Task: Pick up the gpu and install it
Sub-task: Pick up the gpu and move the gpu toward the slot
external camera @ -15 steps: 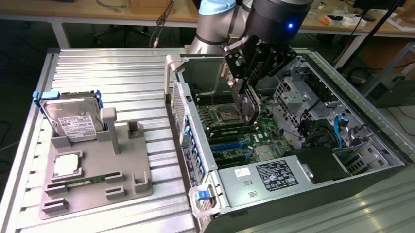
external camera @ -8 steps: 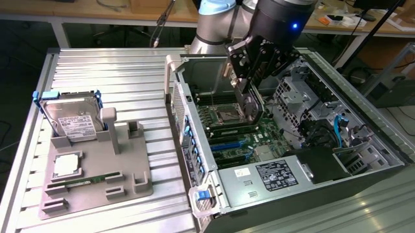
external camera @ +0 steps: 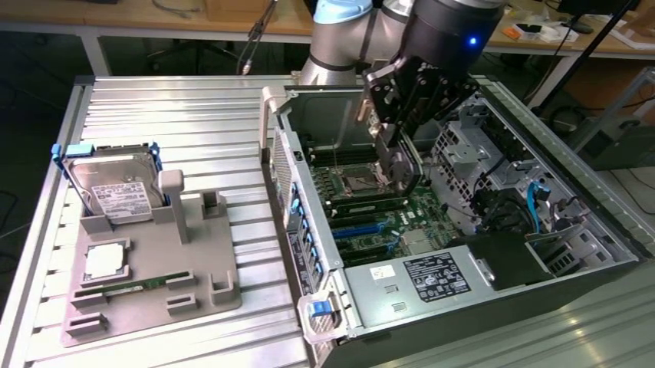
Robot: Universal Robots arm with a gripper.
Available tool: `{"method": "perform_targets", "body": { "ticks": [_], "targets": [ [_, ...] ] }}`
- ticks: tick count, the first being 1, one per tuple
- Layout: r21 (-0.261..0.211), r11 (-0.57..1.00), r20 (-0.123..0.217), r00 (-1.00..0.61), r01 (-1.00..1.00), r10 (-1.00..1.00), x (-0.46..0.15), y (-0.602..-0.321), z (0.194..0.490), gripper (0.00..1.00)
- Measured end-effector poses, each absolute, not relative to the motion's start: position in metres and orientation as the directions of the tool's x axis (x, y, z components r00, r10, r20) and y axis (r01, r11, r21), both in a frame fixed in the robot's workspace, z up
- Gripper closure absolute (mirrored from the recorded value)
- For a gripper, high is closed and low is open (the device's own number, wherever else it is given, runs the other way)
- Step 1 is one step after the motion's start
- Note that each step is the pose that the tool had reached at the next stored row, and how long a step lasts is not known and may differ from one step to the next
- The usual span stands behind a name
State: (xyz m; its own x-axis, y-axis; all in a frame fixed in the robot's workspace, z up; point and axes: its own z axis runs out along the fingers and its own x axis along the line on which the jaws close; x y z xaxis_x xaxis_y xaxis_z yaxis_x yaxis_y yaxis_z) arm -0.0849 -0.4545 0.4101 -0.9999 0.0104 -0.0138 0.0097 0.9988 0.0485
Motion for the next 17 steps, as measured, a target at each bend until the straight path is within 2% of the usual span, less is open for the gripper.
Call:
{"method": "perform_targets", "body": {
  "ticks": [17],
  "targets": [
    [0.048,0.999,-0.012,-1.000,0.010,0.010,-0.067,-0.454,0.410,0.73]
  ]
}}
